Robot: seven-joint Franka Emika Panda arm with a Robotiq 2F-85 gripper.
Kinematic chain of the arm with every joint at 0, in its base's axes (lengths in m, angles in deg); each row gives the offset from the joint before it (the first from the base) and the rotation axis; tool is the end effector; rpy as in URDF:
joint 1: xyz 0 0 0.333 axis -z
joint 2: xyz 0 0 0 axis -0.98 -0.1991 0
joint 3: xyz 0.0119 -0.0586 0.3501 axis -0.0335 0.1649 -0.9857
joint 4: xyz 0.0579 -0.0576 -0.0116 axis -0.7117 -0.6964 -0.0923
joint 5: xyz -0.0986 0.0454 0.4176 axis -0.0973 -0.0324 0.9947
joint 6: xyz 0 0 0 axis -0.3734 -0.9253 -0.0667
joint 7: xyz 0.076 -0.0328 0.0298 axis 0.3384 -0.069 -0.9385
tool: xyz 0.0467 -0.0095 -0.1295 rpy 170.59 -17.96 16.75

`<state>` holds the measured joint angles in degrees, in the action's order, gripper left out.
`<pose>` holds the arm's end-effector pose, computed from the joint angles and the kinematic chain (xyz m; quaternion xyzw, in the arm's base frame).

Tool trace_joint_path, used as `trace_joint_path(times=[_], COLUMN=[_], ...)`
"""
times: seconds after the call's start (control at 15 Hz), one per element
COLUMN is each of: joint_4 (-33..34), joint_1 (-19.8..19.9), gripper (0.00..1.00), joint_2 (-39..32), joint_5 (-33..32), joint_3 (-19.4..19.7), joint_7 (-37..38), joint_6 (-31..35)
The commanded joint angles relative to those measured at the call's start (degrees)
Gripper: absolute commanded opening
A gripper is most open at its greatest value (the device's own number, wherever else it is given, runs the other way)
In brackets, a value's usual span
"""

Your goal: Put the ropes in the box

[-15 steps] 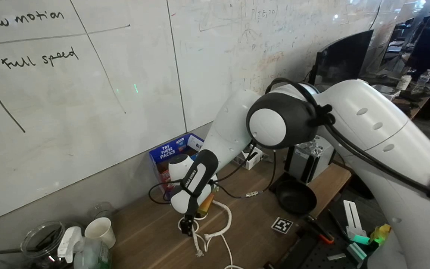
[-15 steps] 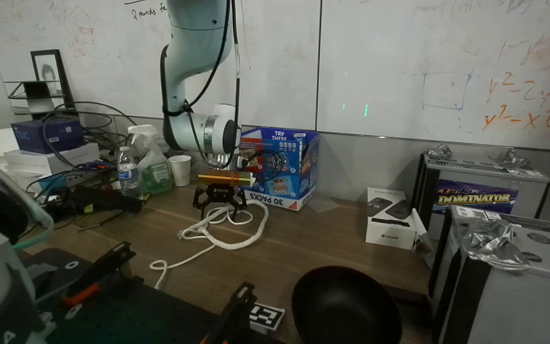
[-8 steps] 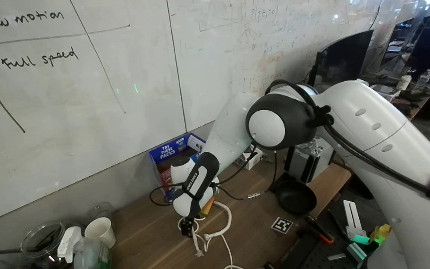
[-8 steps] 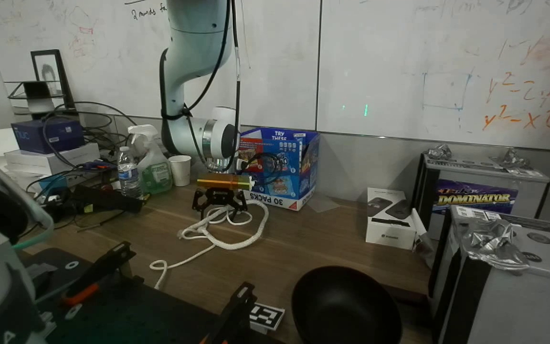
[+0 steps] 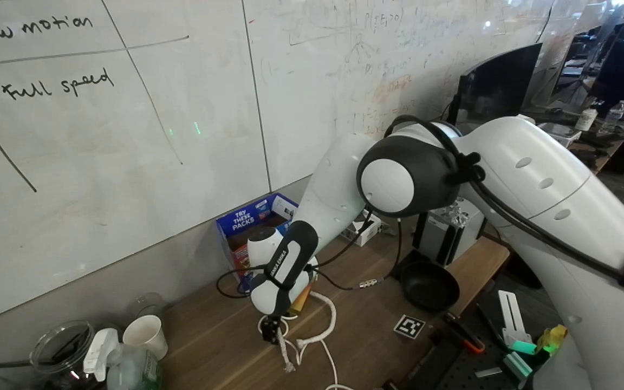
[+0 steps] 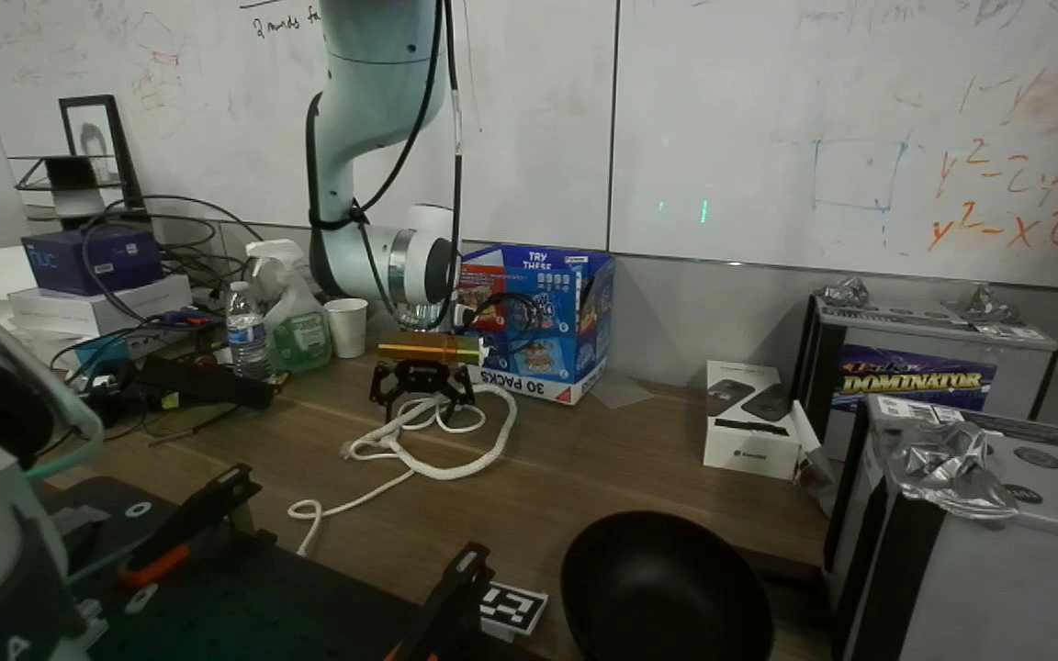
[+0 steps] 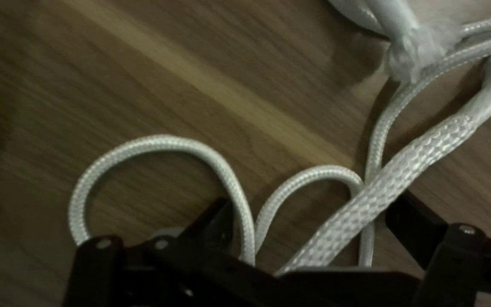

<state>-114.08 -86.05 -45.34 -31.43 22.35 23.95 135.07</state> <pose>0.6093 0.2106 -0.0332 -0.9498 -0.3033 0.0600 0.0480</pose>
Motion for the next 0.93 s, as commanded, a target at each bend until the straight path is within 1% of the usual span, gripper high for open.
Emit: trace_joint_path(times=[0.0, 0.2, 0.47, 0.87], joint_4=[-1.21, -1.74, -2.46, -3.44], joint_1=[-0.44, -0.93, -2.95, -6.76], gripper=[1.0, 1.0, 1.0, 1.0], joint_2=[0.9, 1.32, 1.63, 2.33], joint_5=[-0.19, -0.49, -1.78, -4.08], joint_3=[0.03, 0.23, 1.65, 5.09], joint_7=[0.05, 0.33, 1.36, 3.65], joint_6=[2.03, 3.21, 5.62, 8.69])
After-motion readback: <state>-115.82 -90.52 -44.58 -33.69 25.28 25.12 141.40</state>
